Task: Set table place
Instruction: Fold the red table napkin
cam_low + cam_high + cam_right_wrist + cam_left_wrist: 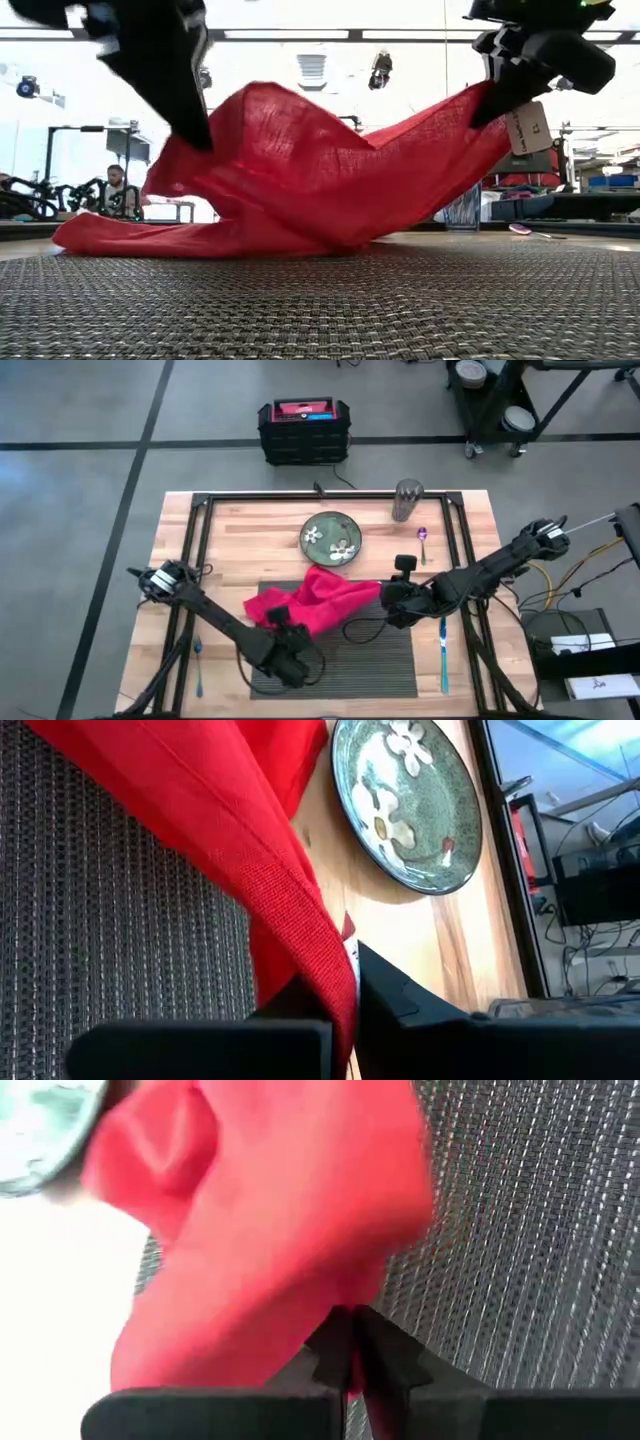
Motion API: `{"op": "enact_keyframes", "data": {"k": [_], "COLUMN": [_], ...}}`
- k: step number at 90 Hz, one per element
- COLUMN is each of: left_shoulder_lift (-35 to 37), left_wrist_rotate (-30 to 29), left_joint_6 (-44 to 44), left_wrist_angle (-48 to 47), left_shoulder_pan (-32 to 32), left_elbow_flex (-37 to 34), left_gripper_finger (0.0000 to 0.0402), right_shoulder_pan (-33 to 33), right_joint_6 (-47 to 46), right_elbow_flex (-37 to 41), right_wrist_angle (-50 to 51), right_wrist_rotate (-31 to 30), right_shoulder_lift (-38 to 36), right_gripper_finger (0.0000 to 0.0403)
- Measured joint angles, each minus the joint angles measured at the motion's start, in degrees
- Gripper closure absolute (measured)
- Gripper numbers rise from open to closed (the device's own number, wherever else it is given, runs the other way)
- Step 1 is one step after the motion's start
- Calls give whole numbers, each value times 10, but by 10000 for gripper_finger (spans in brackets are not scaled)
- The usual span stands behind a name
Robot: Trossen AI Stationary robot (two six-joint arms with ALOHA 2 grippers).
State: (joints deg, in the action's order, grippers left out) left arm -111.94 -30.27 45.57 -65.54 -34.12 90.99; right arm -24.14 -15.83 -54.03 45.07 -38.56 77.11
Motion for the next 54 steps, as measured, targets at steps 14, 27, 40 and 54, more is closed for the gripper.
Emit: {"op": "enact_keyframes", "data": {"k": [14,27,40,54], "left_shoulder_lift": [5,26,70,138], "left_wrist_rotate": [-3,-25,-50,-82], "left_joint_6": [1,2,-5,-20], "left_wrist_angle": [-122,-209,-241,-246], "left_shoulder_pan": [-1,-3,-3,3], "left_elbow_flex": [80,141,159,155], "left_gripper_finger": [401,401,401,401], "right_shoulder_pan": [0,0,0,5], "right_joint_6": [24,40,55,61], "right_elbow_flex": [-42,-118,-184,-272], "right_wrist_angle": [10,66,108,160], "right_wrist_rotate": [0,0,0,-3], "right_shoulder_lift": [-6,-15,-31,-47], "right_gripper_finger": [403,403,403,403]}}
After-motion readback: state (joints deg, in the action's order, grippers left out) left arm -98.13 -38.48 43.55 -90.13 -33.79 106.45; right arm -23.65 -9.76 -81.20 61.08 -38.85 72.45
